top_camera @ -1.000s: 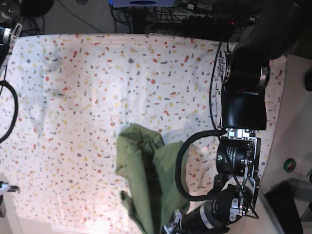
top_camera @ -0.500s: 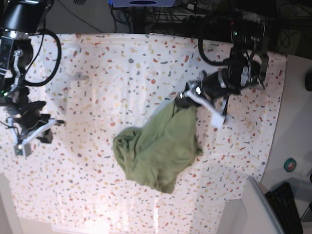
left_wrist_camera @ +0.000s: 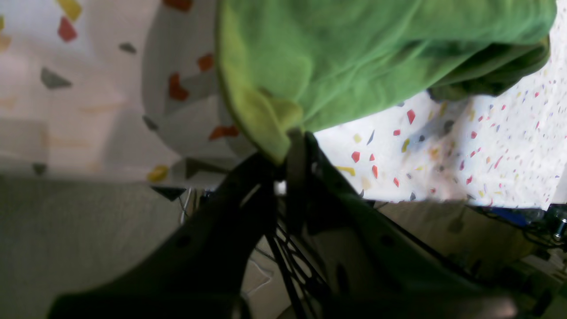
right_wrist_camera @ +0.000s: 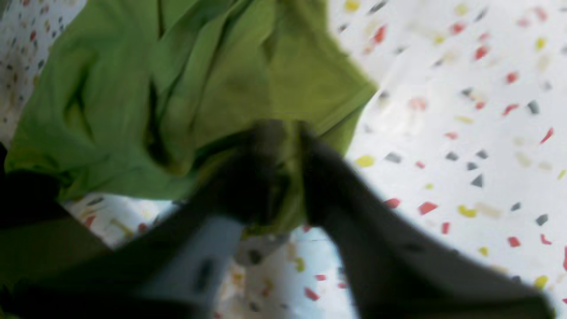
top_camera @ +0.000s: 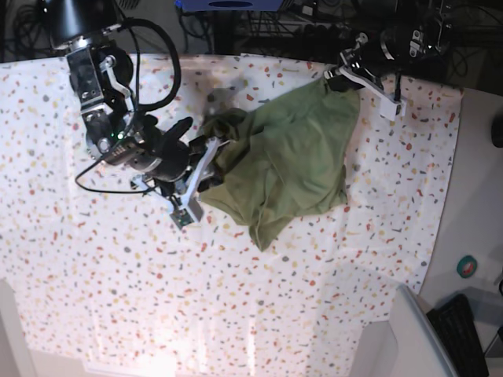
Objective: Layout the t-shirt on the table in an organized manner, then fold the t-shirt properly
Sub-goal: 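Lift and drag the shirt with both grippers, spreading it flat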
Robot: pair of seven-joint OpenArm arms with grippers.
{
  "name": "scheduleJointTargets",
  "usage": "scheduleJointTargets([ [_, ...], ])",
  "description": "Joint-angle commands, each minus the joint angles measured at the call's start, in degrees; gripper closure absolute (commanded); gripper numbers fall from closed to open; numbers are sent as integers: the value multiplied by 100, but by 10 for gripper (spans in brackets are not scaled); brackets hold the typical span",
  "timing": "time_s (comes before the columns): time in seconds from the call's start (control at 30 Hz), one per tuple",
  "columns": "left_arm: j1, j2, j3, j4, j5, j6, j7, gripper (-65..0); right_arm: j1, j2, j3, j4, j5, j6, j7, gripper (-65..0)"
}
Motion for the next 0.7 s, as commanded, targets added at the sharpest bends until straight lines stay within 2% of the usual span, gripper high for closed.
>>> scheduleJointTargets([
  [0.0, 1, -42, 0, 103, -60, -58, -48, 0, -140, -7, -118, 388, 131, -23, 131, -240],
  [0.03, 1, -42, 18, 103, -60, -58, -48, 0, -324, -16, -214, 669, 131, -23, 210, -285],
  [0.07, -8, -33, 18, 103, -60, -58, -48, 0, -483, -16, -302, 898, 122, -23, 254, -300],
  [0.17, -8, -33, -8, 103, -60, -58, -48, 0, -623, 19, -759, 1039, 114, -23, 228, -303],
  [0.23, -8, -42, -26, 103, -60, -58, -48, 0, -509, 28, -1049, 669, 105, -23, 254, -305],
  [0.37, -8, -42, -26, 129, -60, -58, -48, 0, -351, -7, -1137, -8, 105, -49, 386, -299],
  [0.43, -8, -42, -26, 129, -60, -58, -48, 0, -395, 28, -1023, -43, 105, -330, 720, -299],
  [0.57, -8, -42, -26, 129, -60, -66, -48, 0, -606, 239, -1014, 10, 105, -1174, 1274, -300],
  [0.6, -8, -42, -26, 129, -60, -66, -48, 0, -606, 248, -1014, -8, 114, -1280, 1353, -305],
  [0.67, -8, -42, -26, 138, -60, -66, -48, 0, -588, 230, -1005, -166, 114, -1289, 1415, -305],
])
